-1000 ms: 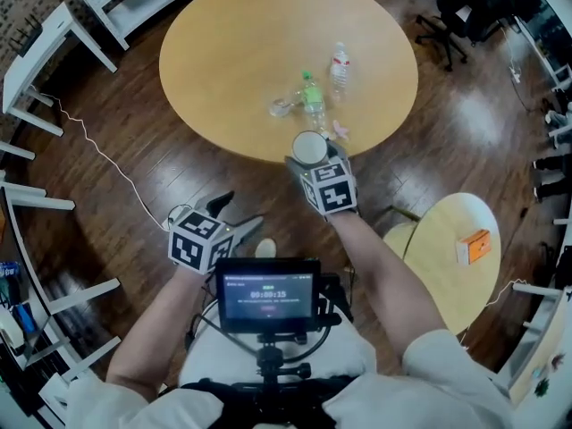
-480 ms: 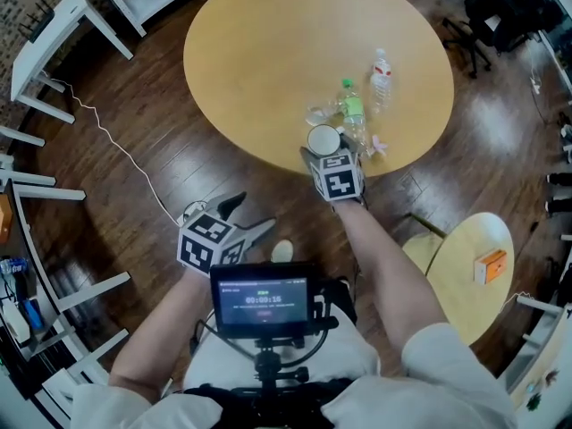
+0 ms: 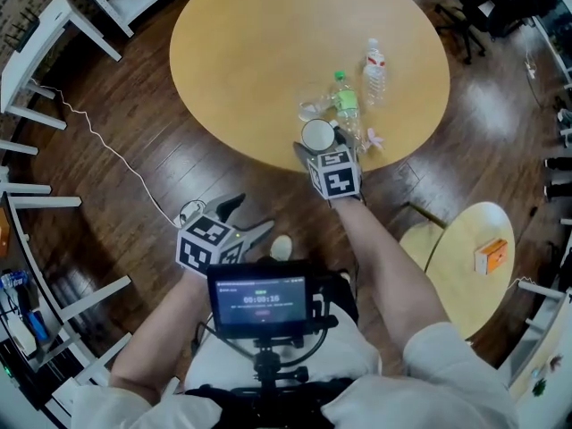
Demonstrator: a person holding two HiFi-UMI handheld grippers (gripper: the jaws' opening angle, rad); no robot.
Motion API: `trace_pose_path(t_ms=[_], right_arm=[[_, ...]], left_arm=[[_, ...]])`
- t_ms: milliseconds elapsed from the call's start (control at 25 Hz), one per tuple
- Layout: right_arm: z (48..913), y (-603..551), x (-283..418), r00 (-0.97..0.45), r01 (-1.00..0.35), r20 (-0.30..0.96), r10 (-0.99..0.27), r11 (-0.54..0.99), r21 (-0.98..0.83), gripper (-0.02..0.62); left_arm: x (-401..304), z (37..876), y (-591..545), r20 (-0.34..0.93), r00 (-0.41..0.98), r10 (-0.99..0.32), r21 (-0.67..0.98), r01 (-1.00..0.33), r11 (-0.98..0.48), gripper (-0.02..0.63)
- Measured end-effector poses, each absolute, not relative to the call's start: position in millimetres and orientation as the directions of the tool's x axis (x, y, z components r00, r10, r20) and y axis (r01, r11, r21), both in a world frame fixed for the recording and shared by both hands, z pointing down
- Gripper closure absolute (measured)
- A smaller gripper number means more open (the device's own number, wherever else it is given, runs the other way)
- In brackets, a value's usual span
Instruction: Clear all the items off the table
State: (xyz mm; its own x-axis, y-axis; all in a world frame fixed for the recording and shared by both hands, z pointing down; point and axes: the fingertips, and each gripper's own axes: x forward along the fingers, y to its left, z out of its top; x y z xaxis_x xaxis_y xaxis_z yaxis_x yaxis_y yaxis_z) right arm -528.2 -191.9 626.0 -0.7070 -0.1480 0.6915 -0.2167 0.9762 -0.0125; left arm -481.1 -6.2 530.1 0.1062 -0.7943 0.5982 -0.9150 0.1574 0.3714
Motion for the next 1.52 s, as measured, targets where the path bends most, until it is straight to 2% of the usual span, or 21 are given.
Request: trace_pose_path(t_ms=[200,400,640,960,1320,1440,1520], right_arm=[[600,-187,-509,-0.727,-0.217,0.666,-0.168,0.976,0.01,0.156],[571,-179,-461,-0.751,-0.24,0.631,-0.194,0.971,0.013,0.156],[544,-185,-364,-0.726,-0.372,0.616,-0.307,0.928,0.024,0.156],[534,-168,-174,-0.658,-0.543,0.611,-0.44,0.839,0.019,0.156],[512,-127,108,-0.543,-0.747,0.548,-0.636,0.664,0.032,0.146],[515,-80,181,-0.514,-0.78,0.564,-0.646,0.625,0.006,0.146],[509,-58,229,-0.495,-0.809,0.553,-0.67,0.587,-0.012,0.146]], left_arm=[[-478,528,-18,0.586,0.134,-0.799,0.374,-0.92,0.12,0.264],[-457,533,-35,0.565,0.208,-0.798,0.398,-0.917,0.043,0.264],[-406,539,-65,0.545,0.318,-0.776,0.411,-0.908,-0.084,0.264],[-278,527,-82,0.523,0.423,-0.74,0.376,-0.894,-0.245,0.264],[-79,505,-87,0.467,0.484,-0.74,0.323,-0.872,-0.367,0.264],[-33,508,-47,0.491,0.481,-0.726,0.323,-0.875,-0.362,0.267],[0,501,-32,0.491,0.471,-0.733,0.31,-0.881,-0.358,0.295]])
